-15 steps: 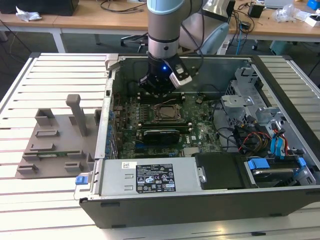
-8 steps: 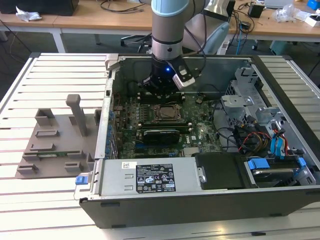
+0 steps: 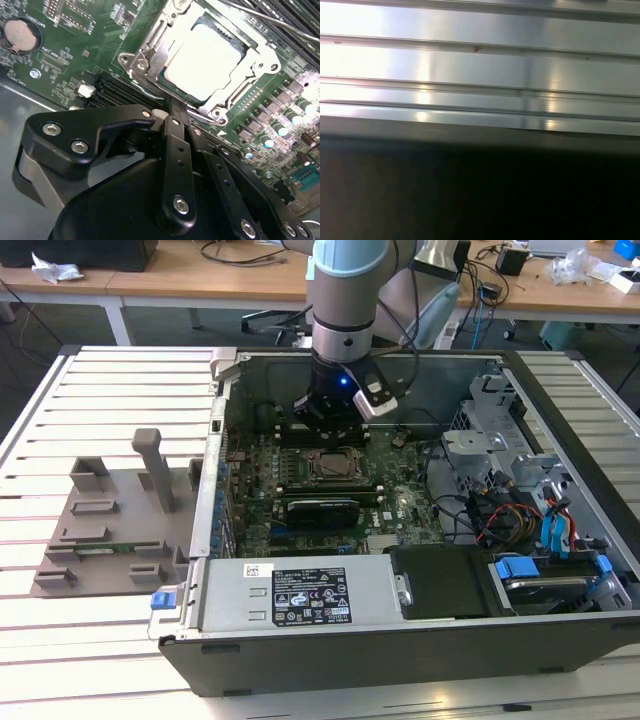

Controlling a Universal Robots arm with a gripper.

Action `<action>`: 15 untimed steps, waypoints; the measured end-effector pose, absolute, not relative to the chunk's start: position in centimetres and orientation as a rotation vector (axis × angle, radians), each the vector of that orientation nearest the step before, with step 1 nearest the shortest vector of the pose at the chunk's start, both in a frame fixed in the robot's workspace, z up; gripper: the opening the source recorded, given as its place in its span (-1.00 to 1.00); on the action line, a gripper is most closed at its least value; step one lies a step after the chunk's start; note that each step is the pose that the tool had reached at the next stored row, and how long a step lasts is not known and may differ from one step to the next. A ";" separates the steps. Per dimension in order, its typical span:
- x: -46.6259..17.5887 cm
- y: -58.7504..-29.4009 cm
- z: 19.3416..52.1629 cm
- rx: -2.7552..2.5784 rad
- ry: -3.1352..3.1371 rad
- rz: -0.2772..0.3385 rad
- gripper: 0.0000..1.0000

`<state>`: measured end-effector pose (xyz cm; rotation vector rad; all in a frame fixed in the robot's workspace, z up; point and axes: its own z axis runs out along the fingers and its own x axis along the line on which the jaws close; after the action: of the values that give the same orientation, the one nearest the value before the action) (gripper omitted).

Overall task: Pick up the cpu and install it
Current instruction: 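Install the first cpu locking lever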

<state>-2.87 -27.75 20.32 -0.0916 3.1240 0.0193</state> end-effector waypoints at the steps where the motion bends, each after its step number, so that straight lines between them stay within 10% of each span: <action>1: -2.7 -27.8 20.3 -0.091 3.124 0.019 -0.79; 15: -1.1 -27.7 20.1 -0.091 3.127 0.019 -0.79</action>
<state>-1.11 -27.72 20.05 -0.0913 3.1266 0.0190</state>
